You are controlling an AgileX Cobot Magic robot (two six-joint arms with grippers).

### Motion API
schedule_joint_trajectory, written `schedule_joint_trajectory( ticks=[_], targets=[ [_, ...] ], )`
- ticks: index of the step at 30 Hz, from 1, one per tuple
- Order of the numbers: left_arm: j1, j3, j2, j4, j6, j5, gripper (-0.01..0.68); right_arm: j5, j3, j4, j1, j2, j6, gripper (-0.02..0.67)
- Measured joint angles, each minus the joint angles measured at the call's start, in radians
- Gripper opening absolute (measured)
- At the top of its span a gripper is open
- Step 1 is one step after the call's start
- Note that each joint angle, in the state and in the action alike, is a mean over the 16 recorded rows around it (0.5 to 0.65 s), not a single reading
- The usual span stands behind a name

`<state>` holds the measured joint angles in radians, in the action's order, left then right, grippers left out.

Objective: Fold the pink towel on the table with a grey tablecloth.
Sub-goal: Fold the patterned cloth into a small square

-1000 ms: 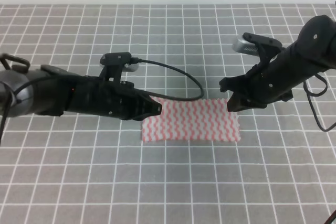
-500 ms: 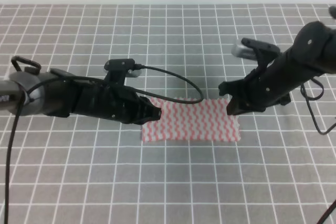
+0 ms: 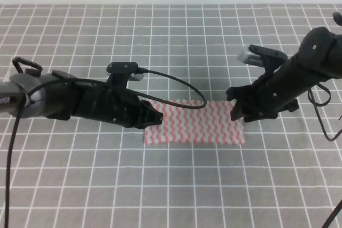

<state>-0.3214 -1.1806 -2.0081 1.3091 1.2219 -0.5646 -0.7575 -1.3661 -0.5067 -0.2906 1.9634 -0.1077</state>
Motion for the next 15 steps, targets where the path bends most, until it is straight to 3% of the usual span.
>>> schedule_joint_trajectory(
  ticks=[15],
  targets=[
    [0.0, 0.0, 0.0, -0.006, 0.0, -0.006, -0.001, 0.016, 0.0, -0.002, 0.012, 0.031, -0.001, 0.253]
  ],
)
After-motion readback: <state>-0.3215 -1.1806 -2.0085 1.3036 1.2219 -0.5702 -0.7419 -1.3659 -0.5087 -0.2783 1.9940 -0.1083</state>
